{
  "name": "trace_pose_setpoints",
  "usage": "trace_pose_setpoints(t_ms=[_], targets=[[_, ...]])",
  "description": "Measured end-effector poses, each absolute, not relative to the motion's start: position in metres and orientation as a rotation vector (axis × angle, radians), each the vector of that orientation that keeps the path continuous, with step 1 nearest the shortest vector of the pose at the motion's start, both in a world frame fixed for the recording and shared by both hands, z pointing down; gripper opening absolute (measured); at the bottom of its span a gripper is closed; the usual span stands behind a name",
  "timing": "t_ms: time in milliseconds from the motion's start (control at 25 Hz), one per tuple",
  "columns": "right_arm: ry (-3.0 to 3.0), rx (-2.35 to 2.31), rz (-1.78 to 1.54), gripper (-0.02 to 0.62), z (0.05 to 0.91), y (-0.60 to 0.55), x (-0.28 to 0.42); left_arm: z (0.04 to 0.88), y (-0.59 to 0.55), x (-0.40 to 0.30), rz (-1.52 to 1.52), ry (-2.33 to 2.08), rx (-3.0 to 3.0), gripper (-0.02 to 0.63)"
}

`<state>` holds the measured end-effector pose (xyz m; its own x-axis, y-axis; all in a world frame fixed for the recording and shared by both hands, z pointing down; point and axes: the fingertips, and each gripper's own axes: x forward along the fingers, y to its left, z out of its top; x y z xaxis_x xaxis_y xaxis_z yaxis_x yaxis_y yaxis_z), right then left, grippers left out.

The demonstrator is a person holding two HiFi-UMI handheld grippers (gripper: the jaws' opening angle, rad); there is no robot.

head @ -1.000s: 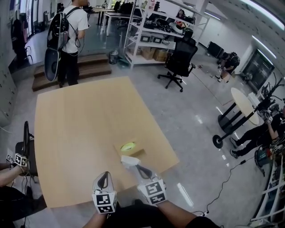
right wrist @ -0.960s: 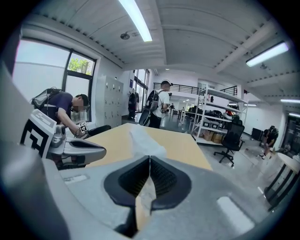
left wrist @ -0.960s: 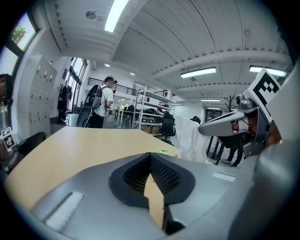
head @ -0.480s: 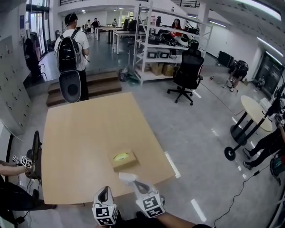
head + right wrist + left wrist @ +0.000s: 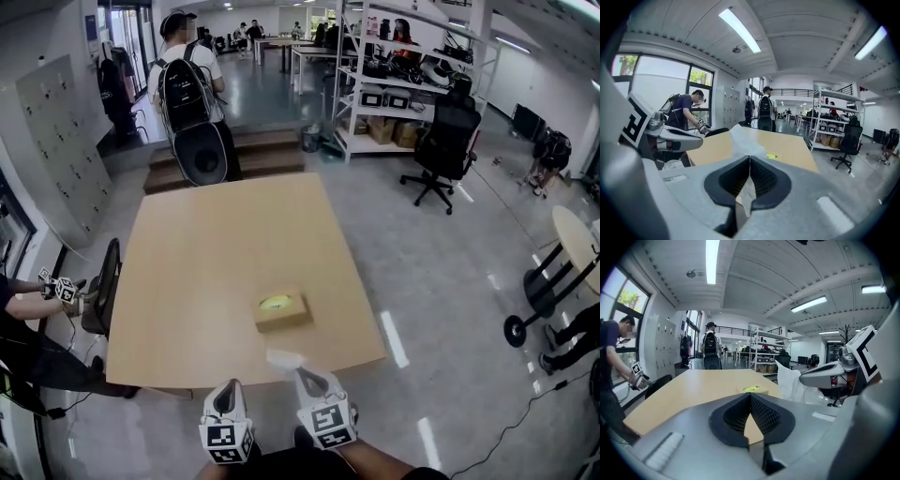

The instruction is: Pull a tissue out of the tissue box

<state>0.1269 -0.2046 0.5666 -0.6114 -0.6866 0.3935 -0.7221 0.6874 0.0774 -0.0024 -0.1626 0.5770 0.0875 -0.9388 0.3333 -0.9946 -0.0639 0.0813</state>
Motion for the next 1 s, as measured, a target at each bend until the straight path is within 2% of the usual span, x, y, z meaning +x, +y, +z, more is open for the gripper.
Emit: trace_pose_setpoints(t_ms=[1000], targets=[[-2.398, 1.218, 0.218, -0.002, 0.584, -0.023, 0.067, 0.588, -0.010, -0.039, 0.190, -1.745, 2.259, 0.018]])
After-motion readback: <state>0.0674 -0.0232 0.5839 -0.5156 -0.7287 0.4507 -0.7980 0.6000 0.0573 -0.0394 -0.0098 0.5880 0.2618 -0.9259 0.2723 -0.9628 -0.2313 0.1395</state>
